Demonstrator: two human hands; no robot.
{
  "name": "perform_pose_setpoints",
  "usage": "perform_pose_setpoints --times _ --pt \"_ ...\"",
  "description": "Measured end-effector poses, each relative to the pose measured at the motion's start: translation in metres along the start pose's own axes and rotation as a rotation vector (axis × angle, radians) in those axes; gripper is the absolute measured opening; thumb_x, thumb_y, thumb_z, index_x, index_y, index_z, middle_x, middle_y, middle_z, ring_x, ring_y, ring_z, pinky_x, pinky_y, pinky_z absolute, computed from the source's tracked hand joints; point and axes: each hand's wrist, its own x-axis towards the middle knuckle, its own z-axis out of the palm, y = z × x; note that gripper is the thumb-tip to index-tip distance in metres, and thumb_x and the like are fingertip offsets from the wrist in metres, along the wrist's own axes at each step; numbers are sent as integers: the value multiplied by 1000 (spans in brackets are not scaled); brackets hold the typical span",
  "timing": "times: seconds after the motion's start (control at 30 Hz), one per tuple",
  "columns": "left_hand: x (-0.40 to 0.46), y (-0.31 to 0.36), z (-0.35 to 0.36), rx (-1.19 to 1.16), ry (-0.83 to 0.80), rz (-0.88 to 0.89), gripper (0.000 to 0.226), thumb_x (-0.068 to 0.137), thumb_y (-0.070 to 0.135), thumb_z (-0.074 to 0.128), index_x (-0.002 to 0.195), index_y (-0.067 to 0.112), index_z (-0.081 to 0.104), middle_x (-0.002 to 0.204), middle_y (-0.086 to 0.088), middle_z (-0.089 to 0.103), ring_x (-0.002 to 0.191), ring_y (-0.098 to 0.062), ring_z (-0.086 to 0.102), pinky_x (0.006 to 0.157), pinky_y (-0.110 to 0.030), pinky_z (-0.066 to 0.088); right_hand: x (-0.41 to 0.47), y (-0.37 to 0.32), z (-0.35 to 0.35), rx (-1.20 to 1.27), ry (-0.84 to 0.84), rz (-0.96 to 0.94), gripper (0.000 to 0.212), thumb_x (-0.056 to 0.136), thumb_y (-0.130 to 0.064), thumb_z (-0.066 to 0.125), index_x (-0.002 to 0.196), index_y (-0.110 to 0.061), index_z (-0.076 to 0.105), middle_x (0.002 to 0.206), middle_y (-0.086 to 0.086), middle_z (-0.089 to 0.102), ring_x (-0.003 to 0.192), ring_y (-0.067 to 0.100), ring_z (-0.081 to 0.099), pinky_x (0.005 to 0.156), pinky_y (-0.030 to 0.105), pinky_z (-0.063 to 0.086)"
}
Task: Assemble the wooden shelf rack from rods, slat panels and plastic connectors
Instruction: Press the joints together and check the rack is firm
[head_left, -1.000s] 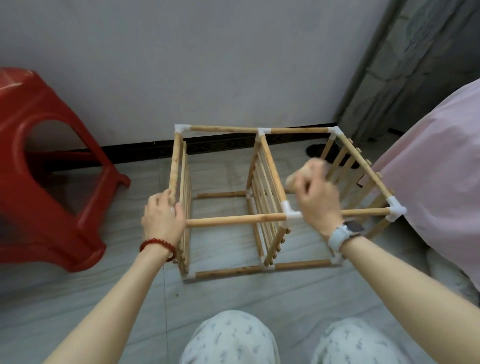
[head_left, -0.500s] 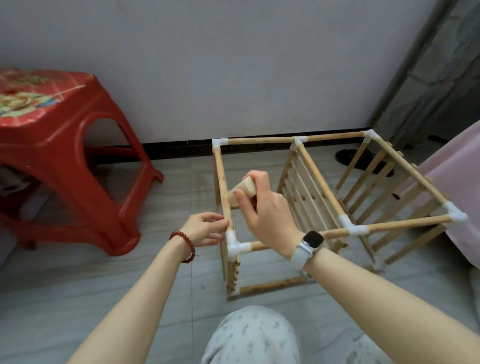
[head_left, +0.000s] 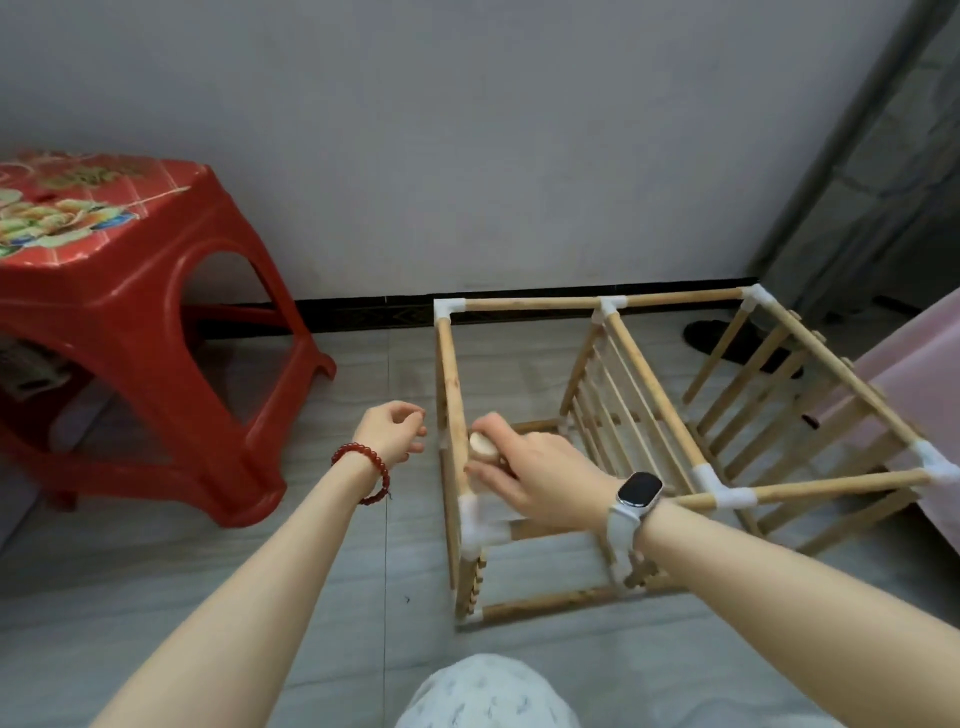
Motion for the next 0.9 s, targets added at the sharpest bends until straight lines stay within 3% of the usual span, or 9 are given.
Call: perform_pose_setpoints --times 0.07,0.17,0.27,0.33,0.43,0.53,0.67,0.8,0.9 --pt "13 9 5 32 24 35 26 97 19 44 118 9 55 102 -5 63 75 -15 62 73 -31 51 23 15 -21 119 160 56 33 97 -40 40 120 -17 38 79 1 59 73 28 60 68 39 47" --pt "38 30 14 138 55 114 35 96 24 45 129 12 48 127 -9 54 107 -23 59 94 -37 47 57 39 -44 189 338 142 30 96 -39 43 116 -17 41 77 1 59 75 29 59 69 39 47" --pt "66 54 25 259 86 169 47 98 26 38 142 12 29 141 -11 36 124 -27 44 97 -31 36 94 66 -55 286 383 246 27 97 -36 42 114 -15 42 88 7 61 85 31 59 73 37 44" --pt "90 62 38 293 96 185 52 99 26 32 147 13 14 150 -12 21 129 -32 37 105 -36 33 123 83 -56 307 369 265 27 98 -34 41 116 -14 41 92 6 60 90 30 59 71 32 40" --pt "110 57 53 261 137 140 53 100 24 27 148 17 7 148 -13 28 128 -35 38 104 -40 34 161 96 -57 261 329 243 30 100 -32 38 121 -10 38 101 12 59 97 33 56 70 29 34" --pt "114 48 58 261 216 166 37 99 26 27 135 17 27 126 -13 49 114 -35 49 93 -47 42 201 91 -68 220 363 141 32 100 -30 36 124 -8 35 104 17 60 95 37 57 76 38 42" --pt "118 42 62 230 236 160 29 98 25 31 126 15 34 118 -10 50 109 -32 52 92 -51 43 238 82 -60 187 538 44 31 100 -28 36 122 -6 36 100 4 64 83 33 57 69 35 39" --pt "119 43 60 215 224 209 41 98 22 33 138 16 29 129 -14 47 114 -32 49 93 -45 44 245 89 -32 -169 134 105 30 99 -32 34 121 -10 33 100 17 64 91 40 60 67 37 36" --pt "121 42 60 229 232 200 38 99 21 32 135 10 31 127 -14 47 113 -32 49 91 -40 43 258 85 -66 -90 285 95 32 100 -29 33 126 -10 33 103 20 63 93 41 57 67 36 31"
